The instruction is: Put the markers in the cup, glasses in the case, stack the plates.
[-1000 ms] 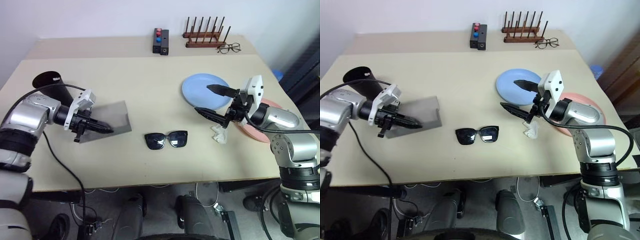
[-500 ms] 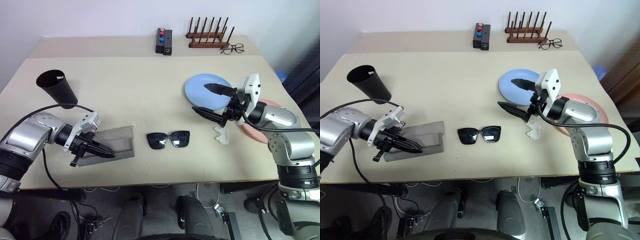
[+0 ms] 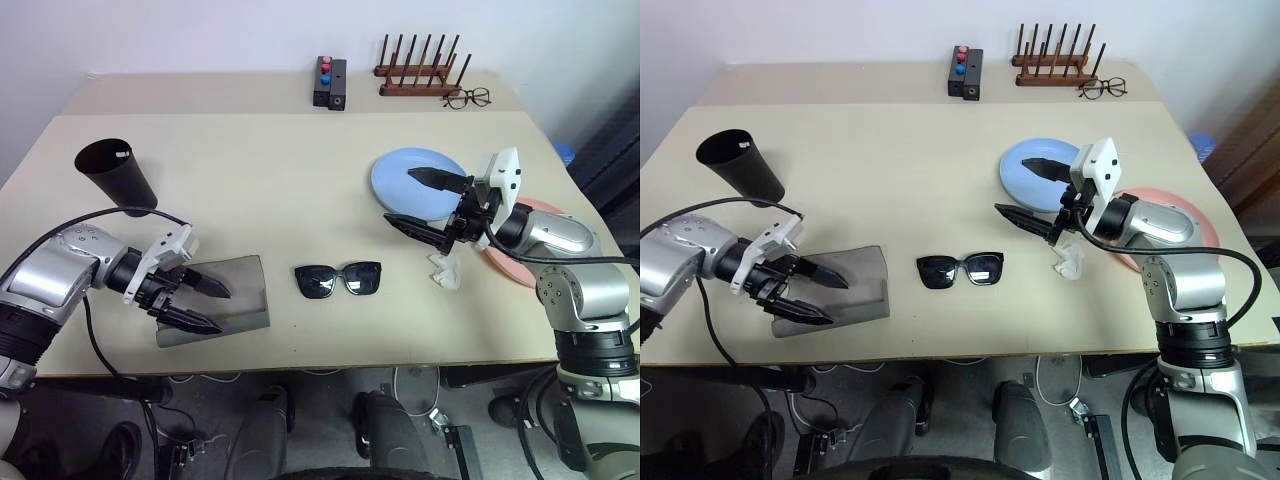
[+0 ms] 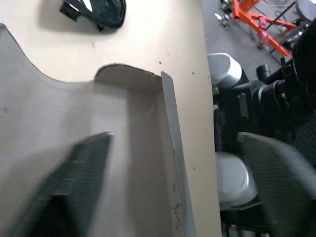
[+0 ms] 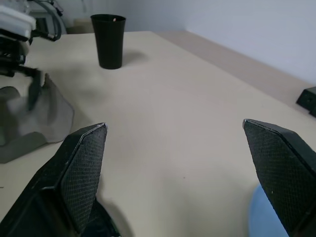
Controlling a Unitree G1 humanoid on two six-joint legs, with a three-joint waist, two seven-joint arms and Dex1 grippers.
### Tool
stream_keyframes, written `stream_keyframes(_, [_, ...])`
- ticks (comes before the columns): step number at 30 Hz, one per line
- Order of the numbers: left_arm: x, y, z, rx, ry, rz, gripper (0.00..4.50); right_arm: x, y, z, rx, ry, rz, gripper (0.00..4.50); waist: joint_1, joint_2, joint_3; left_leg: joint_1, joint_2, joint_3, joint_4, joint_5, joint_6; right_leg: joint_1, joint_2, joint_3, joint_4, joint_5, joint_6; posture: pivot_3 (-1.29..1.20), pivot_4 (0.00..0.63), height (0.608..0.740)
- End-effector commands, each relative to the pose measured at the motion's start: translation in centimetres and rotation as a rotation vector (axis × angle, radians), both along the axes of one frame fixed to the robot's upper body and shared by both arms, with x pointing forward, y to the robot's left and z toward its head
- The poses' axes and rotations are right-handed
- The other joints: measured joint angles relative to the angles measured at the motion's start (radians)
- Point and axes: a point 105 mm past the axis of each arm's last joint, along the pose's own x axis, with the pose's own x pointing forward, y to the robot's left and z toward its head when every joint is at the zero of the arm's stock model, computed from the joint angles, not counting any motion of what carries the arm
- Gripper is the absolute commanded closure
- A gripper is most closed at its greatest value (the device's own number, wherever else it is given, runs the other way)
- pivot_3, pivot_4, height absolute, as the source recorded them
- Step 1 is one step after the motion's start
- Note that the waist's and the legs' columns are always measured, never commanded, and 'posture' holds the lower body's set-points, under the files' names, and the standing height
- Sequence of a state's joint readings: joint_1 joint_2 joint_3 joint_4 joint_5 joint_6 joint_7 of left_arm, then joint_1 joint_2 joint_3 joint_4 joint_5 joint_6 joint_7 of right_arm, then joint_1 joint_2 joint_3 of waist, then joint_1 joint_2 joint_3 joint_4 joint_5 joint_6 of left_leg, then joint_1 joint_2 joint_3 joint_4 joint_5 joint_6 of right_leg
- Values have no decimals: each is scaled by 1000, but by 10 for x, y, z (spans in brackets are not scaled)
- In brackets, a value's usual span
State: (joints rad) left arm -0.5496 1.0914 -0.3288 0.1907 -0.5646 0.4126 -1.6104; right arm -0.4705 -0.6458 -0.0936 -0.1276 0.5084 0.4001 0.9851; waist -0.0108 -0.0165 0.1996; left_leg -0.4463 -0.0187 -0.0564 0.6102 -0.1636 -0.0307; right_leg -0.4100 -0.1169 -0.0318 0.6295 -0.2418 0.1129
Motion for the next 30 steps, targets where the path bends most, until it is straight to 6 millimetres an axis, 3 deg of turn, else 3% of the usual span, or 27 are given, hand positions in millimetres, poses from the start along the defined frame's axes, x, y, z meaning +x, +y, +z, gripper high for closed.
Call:
stream_keyframes(1, [10,-3,35,-122,-80,29,65,-11,7,10,-37,-33,70,0,0,0,0,0,0,0,0,0,0,0,0,0,0,0,0,0,150,740])
stream_keyframes(6, [21,-5,78,-313,-208,101,65,-18,21,-10,-186,5,119,0,-2,0,0,0,0,0,0,0,0,0,0,0,0,0,0,0,150,740])
stream_keyframes(10, [15,-1,99,-419,-261,154,65,-16,34,-34,-311,35,113,0,-9,0,0,0,0,0,0,0,0,-1,1,0,1,0,0,0,150,740])
stream_keyframes(16, [8,1,91,-395,-284,217,65,-7,29,-30,-261,-1,91,0,2,1,0,0,0,0,0,0,0,0,0,0,0,0,0,0,150,740])
stream_keyframes(20, [24,-16,86,-412,-265,246,65,-2,16,-8,-96,-17,90,0,20,0,0,0,0,0,1,0,0,2,-1,0,-1,0,0,0,150,740])
stream_keyframes(25, [34,-45,82,-422,-282,156,65,-2,5,-3,-58,-42,88,0,22,0,0,0,-2,0,1,0,0,2,0,0,0,0,1,0,150,740])
stream_keyframes(30, [42,-61,72,-384,-286,90,65,-5,-8,4,-8,-38,54,0,18,1,0,1,-2,1,1,0,0,2,2,0,0,0,1,0,150,740])
